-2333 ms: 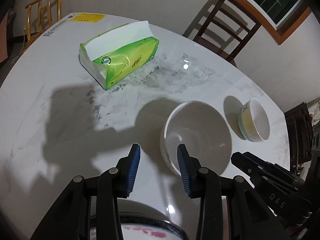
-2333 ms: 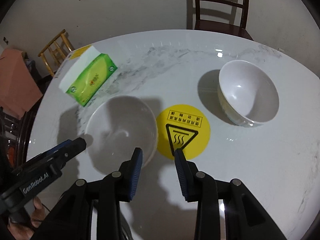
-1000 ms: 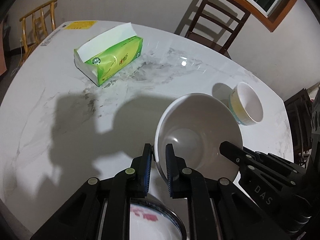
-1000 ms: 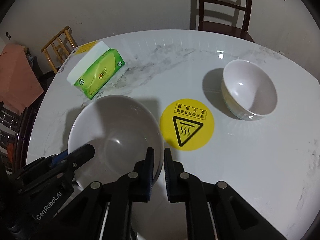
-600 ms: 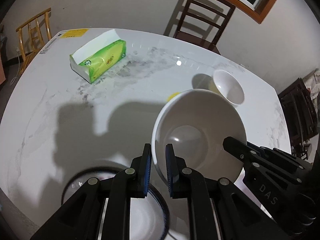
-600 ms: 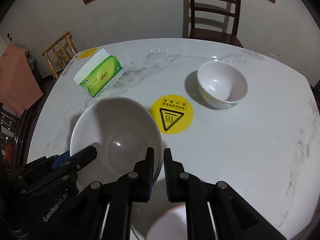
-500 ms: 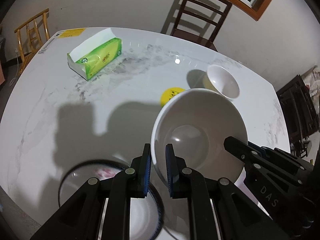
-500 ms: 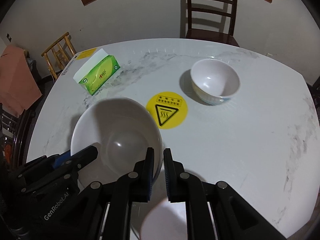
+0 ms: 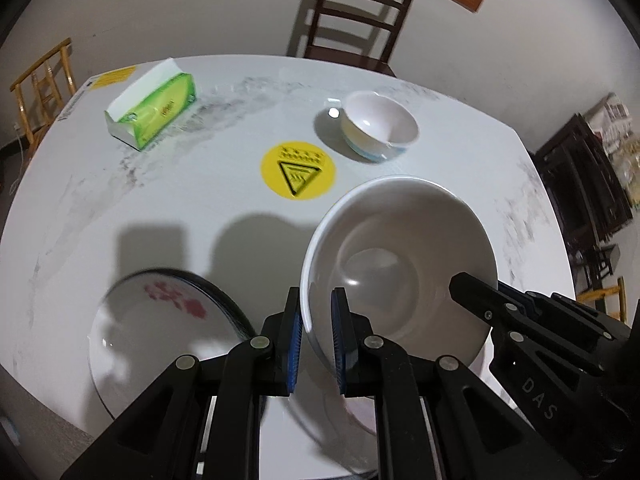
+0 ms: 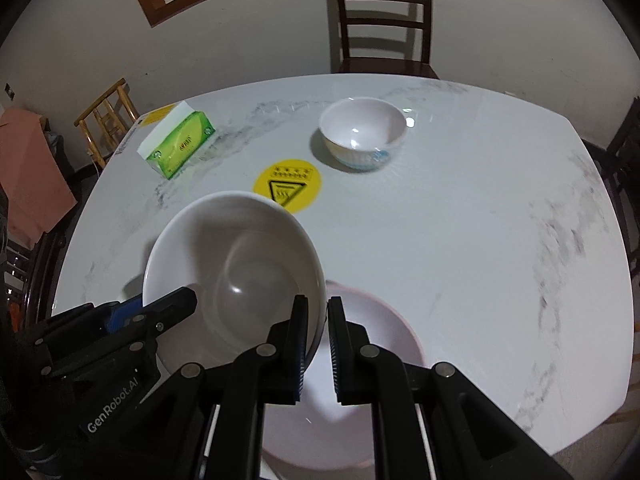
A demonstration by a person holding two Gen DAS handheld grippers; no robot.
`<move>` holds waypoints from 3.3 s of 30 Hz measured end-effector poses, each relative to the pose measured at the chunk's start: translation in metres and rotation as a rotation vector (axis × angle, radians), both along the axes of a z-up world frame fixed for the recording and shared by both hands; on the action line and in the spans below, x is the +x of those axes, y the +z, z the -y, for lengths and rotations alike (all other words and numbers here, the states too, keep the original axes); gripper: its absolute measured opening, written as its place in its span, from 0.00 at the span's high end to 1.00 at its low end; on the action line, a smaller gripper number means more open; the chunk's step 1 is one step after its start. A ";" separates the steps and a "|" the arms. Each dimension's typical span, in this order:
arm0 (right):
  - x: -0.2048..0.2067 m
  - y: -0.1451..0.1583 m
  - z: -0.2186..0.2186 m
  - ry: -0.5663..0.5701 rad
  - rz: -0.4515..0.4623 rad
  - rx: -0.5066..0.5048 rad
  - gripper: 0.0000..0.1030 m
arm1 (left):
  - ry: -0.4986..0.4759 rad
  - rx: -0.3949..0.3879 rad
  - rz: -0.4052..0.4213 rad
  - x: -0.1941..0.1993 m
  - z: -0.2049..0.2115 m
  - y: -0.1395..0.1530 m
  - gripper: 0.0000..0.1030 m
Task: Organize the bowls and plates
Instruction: 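Lift the white bowl and carry it over the pink bowl, then lower the white bowl into the pink bowl and open both tools, then move both tools to the small blue-striped bowl and grasp its rim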
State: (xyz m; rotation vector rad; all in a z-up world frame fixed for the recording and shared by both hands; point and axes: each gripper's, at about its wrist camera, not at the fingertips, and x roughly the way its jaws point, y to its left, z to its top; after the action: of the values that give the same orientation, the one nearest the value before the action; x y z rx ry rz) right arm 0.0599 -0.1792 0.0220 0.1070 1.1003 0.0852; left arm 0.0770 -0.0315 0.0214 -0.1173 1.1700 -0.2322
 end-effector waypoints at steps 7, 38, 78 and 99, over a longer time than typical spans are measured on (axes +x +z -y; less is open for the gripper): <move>-0.022 -0.016 0.026 -0.028 -0.040 0.016 0.90 | -0.063 0.021 -0.038 -0.021 0.028 -0.014 0.89; -0.023 -0.070 0.037 -0.028 -0.176 0.040 0.87 | -0.116 0.150 -0.088 -0.029 0.055 -0.055 0.88; 0.010 -0.016 0.083 0.020 -0.003 0.023 0.77 | -0.063 0.030 0.092 0.001 0.017 -0.012 0.63; 0.163 -0.044 0.128 0.032 -0.023 0.091 0.75 | 0.052 -0.004 0.021 0.149 0.014 -0.038 0.63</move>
State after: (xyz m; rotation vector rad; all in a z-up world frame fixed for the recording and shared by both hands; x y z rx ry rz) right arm 0.2224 -0.3077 -0.0217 0.1721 1.1216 0.1626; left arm 0.2265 -0.0456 -0.0168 -0.1476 1.1439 -0.1896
